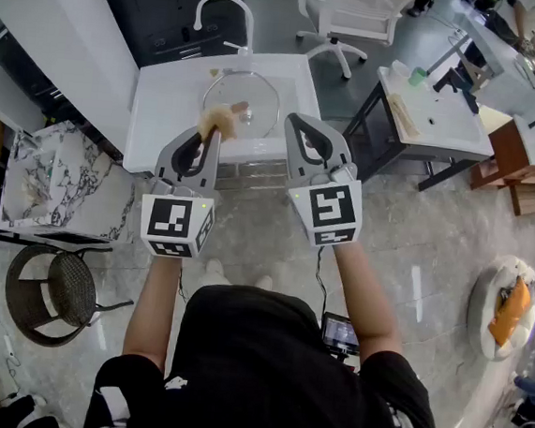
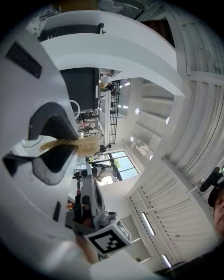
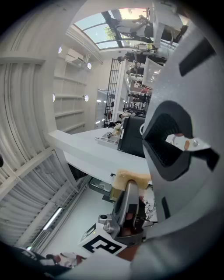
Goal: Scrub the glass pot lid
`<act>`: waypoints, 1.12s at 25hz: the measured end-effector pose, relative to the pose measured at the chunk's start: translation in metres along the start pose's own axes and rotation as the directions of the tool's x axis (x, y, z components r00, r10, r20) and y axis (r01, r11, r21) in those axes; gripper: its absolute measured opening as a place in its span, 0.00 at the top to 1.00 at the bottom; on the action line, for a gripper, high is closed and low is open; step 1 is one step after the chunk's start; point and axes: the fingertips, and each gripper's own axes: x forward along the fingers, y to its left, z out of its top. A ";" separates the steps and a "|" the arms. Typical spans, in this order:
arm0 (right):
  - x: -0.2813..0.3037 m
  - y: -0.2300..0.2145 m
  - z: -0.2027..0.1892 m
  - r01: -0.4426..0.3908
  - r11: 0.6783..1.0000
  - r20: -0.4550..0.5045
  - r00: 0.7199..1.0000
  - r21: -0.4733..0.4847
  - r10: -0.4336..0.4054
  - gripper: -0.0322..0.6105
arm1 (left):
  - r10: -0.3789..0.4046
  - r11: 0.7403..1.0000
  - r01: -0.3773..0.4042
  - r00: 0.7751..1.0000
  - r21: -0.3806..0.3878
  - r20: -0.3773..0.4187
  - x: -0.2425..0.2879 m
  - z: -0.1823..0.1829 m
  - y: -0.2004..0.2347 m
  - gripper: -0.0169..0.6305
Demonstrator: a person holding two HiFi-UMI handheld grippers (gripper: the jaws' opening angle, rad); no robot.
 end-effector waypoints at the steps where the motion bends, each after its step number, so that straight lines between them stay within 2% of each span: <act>1: -0.002 0.000 0.000 -0.002 1.000 0.004 1.000 0.009 0.002 0.97 | 0.000 1.000 0.000 1.000 -0.008 -0.001 -0.001 -0.001 -0.001 0.94; 11: -0.022 -0.004 -0.024 -0.032 0.998 -0.014 0.999 0.060 0.032 0.97 | 0.022 0.999 -0.023 1.000 -0.042 -0.019 -0.010 -0.008 -0.017 0.94; 17: -0.020 0.001 -0.035 -0.044 0.998 -0.031 0.998 0.043 0.046 0.97 | 0.034 0.999 -0.035 0.999 -0.031 -0.030 -0.014 -0.012 -0.015 0.94; 28: 0.014 -0.004 -0.038 -0.068 0.997 -0.028 0.997 0.040 0.070 0.97 | 0.057 0.998 -0.058 0.998 -0.031 -0.035 0.013 -0.020 0.007 0.94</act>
